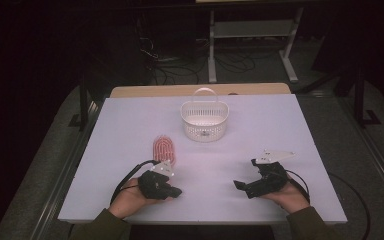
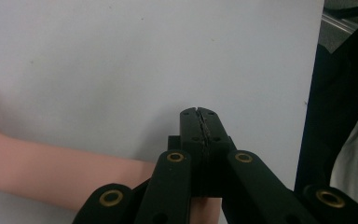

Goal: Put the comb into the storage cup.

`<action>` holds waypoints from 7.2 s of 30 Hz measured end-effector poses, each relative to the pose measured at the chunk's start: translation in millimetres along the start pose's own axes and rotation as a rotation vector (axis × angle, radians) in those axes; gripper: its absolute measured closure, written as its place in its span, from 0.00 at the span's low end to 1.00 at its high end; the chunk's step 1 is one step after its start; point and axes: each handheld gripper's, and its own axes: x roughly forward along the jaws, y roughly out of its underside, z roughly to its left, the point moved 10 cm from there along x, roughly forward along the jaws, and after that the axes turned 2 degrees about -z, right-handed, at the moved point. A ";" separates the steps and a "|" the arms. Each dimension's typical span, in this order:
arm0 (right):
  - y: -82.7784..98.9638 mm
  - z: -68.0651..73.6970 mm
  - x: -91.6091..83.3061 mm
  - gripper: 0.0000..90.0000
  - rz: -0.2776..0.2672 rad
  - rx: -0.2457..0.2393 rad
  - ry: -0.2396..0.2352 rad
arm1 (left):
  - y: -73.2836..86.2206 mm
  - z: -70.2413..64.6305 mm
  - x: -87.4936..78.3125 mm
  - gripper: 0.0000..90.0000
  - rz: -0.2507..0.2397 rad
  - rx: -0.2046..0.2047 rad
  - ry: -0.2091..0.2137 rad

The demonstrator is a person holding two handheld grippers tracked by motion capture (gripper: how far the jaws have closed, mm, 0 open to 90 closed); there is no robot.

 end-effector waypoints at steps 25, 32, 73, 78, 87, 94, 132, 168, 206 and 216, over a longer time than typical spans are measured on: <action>0.3 -0.7 -0.4 0.00 -0.001 0.003 0.002 | 18.1 4.0 -11.9 1.00 0.054 0.002 -0.042; 0.2 -0.9 -0.3 0.00 -0.002 0.003 0.001 | 22.5 6.9 -16.9 1.00 0.053 -0.012 -0.061; 1.9 -0.2 1.4 0.00 0.009 0.003 -0.003 | 63.1 41.8 -54.4 1.00 0.075 -0.140 -0.182; 1.8 -0.2 1.3 0.00 0.008 0.003 -0.003 | 67.5 47.0 -59.3 1.00 0.072 -0.158 -0.199; 2.0 -0.1 1.5 0.00 0.010 0.004 -0.003 | 76.9 58.8 -70.0 1.00 0.059 -0.201 -0.233; 2.1 -0.1 1.7 0.00 0.012 0.000 -0.002 | 82.2 65.4 -76.1 1.00 0.052 -0.222 -0.251; 2.0 1.1 3.2 0.00 0.015 -0.004 -0.008 | 11.5 58.3 -79.9 0.41 -0.304 -0.086 -0.207; 3.8 0.2 3.5 0.00 0.004 -0.002 -0.008 | -8.5 54.7 -65.7 0.00 -0.344 -0.006 -0.191; 2.3 -2.2 3.4 0.00 -0.008 0.007 -0.006 | -22.8 79.7 -81.6 0.00 -0.310 -0.045 -0.208; 2.7 -1.6 3.8 0.00 -0.006 0.005 -0.008 | -16.7 95.5 -91.6 0.00 -0.314 -0.062 -0.267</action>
